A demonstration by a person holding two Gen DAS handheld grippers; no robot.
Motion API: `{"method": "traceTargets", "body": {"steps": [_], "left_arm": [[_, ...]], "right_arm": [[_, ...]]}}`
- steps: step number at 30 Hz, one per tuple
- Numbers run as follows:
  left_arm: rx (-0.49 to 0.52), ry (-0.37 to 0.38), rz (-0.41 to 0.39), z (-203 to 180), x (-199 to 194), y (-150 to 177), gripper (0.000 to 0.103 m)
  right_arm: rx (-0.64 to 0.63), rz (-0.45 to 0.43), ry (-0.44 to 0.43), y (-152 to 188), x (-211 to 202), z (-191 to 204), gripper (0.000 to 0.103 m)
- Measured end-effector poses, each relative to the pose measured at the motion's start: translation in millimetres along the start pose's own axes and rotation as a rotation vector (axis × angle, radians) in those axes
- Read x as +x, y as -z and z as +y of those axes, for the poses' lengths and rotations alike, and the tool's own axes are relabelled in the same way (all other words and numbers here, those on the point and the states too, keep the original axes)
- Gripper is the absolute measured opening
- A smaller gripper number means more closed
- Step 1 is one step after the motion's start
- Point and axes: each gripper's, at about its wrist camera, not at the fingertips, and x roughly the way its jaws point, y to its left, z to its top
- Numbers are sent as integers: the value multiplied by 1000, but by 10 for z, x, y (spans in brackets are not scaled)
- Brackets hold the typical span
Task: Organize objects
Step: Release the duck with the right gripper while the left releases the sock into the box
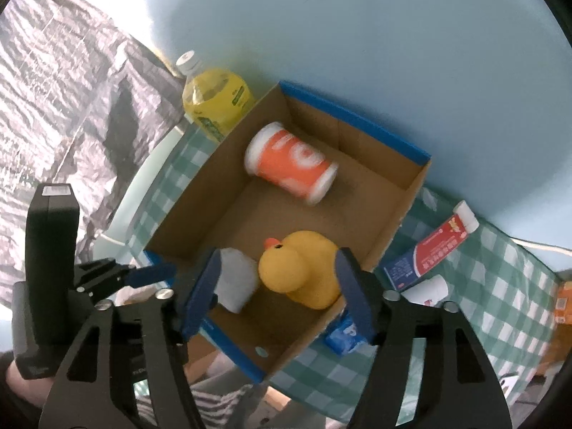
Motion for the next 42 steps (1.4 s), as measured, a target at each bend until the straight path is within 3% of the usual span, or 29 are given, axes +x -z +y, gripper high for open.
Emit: {"method": "traceTargets", "body": {"steps": [28,42], "left_arm": [[87,25,36,-905,168,-27,71],[178,67,61,-1471,328,22,71]], "right_arm": [[268,-25,92,301,-314,-917,75],[368,-14,158,475,-385,-1326,75]]}}
